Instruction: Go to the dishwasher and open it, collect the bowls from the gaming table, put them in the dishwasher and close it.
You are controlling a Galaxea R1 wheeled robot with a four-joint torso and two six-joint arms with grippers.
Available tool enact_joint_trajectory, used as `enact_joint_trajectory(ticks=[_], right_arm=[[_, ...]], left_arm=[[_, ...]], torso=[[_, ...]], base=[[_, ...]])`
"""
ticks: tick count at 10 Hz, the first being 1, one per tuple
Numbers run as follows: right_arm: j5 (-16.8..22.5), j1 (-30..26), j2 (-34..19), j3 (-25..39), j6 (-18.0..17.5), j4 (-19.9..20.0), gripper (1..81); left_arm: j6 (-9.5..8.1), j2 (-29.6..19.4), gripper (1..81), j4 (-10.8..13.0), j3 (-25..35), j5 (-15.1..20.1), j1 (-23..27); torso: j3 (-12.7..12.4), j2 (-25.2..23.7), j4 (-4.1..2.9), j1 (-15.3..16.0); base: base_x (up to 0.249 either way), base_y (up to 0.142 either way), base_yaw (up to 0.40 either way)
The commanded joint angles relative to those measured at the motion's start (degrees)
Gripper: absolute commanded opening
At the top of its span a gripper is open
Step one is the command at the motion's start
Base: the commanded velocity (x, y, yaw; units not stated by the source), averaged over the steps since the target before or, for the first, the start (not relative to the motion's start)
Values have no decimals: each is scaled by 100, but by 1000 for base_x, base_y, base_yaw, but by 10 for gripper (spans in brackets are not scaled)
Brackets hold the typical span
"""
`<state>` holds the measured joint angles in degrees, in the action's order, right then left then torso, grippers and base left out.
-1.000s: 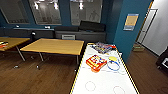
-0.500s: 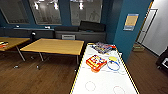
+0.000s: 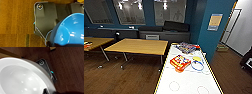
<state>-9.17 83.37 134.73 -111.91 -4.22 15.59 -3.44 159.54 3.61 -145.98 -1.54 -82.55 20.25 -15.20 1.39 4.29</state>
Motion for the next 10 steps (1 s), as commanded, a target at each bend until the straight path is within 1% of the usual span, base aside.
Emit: enact_joint_trajectory(ticks=[1,2,7,8,10], right_arm=[[319,0,90,-662,17,-285,10],[328,9,283,-891,26,-302,10],[328,53,971,-1798,26,-425,10],[328,53,1084,-1894,26,-486,10],[328,62,1155,-1886,26,-496,10]], left_arm=[[1,-167,10,-36,-219,329,200],[1,-150,10,-36,-369,338,182],[10,-44,10,-18,-519,391,103],[10,16,10,-18,-606,391,94],[10,79,10,-18,-695,391,86]], torso=[[0,0,0,0],[0,-2,0,0],[-2,-2,0,-2],[-5,-2,0,-2],[-5,-2,0,-2]], base=[[0,0,0],[0,0,0],[0,0,0],[0,0,0],[0,0,0]])
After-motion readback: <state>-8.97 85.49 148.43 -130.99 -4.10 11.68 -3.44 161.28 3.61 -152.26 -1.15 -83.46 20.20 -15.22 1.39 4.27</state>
